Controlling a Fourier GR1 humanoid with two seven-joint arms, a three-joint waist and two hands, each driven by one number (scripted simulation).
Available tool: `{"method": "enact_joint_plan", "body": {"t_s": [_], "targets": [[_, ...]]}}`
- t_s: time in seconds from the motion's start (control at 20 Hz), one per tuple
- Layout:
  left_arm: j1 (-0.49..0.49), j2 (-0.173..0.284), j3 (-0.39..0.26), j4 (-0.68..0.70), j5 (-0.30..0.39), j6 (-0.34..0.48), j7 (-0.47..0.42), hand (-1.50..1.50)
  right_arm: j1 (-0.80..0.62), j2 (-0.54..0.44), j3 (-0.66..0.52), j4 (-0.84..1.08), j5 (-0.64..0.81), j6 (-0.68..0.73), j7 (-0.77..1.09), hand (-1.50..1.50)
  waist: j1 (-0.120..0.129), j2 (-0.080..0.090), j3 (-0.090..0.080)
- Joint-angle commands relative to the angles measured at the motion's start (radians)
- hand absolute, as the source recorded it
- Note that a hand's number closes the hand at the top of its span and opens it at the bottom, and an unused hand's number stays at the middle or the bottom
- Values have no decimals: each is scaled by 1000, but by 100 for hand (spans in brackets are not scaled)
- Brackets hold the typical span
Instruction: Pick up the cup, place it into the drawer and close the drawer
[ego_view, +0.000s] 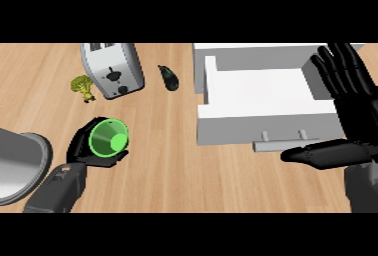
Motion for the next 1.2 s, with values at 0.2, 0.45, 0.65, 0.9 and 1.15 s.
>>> {"method": "enact_joint_plan", "body": {"t_s": [0.2,0.45,0.65,0.9,1.15], "targets": [[-28,-30,64,-44,47,59,-186,150,18,-10,-9,-18,-20,23,-10,-150,3,-4,1],[56,-79,154,-62,115,235,-255,150,21,-22,-36,10,-13,19,-24,-150,22,-7,3],[-32,-80,135,-93,123,78,-199,150,0,-25,-39,-24,-43,12,38,-150,21,-11,4],[-147,-161,53,-202,84,154,-54,150,32,-17,-41,4,-15,12,-15,-150,36,-20,7],[-165,-216,-13,-425,93,175,126,150,63,-25,-46,-48,-7,-5,44,-150,60,-35,8]]}}
